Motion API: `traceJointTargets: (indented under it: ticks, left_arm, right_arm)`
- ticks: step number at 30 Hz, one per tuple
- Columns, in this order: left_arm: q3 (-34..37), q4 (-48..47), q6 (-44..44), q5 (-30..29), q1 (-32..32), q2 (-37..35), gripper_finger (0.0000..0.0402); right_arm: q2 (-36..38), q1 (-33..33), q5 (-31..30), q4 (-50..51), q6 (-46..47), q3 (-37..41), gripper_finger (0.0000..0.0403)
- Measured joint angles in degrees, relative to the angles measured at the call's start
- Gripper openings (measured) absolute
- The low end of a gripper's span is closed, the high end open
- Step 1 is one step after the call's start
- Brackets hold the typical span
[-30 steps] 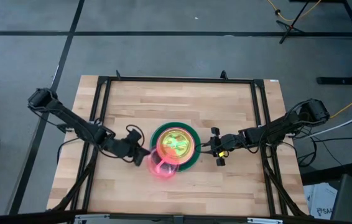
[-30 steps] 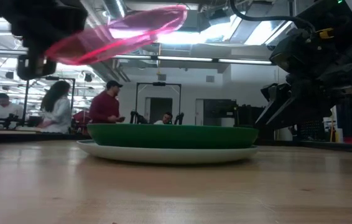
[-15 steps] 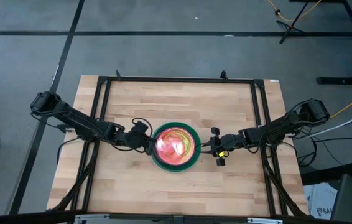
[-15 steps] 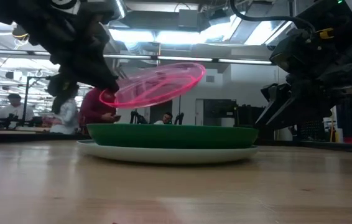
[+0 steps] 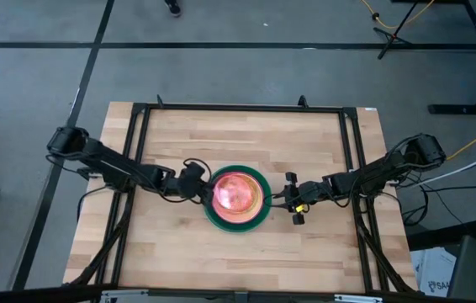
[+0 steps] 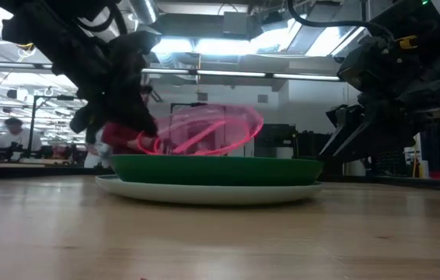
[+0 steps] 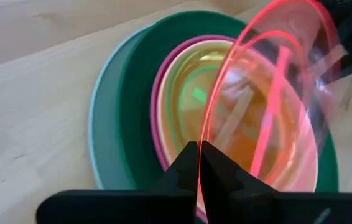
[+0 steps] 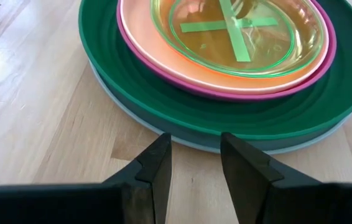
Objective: Stack plastic plates
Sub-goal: Stack the light pink plate on top of the light green plate, then return to Home Position
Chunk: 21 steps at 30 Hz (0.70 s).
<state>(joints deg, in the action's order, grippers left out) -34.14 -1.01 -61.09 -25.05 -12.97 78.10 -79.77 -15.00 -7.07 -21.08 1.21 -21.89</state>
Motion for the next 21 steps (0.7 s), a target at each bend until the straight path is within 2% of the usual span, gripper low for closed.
traceJointTargets:
  ticks: [9, 17, 21]
  left_arm:
    - [-0.01, 3.20, 0.25, -1.05, 0.00, 2.37, 0.0007]
    - [-0.03, 3.64, 0.35, -2.41, 0.30, 3.25, 0.0063]
    - [-0.01, 3.60, 1.75, 0.09, 0.66, 3.15, 0.0089]
  right_arm:
    - [0.00, 0.00, 0.00, 0.16, 0.02, 0.00, 0.0131]
    - [0.00, 0.00, 0.00, 0.17, 0.02, 0.00, 0.0131]
    - [0.00, 0.00, 0.00, 0.21, 0.02, 0.00, 0.0131]
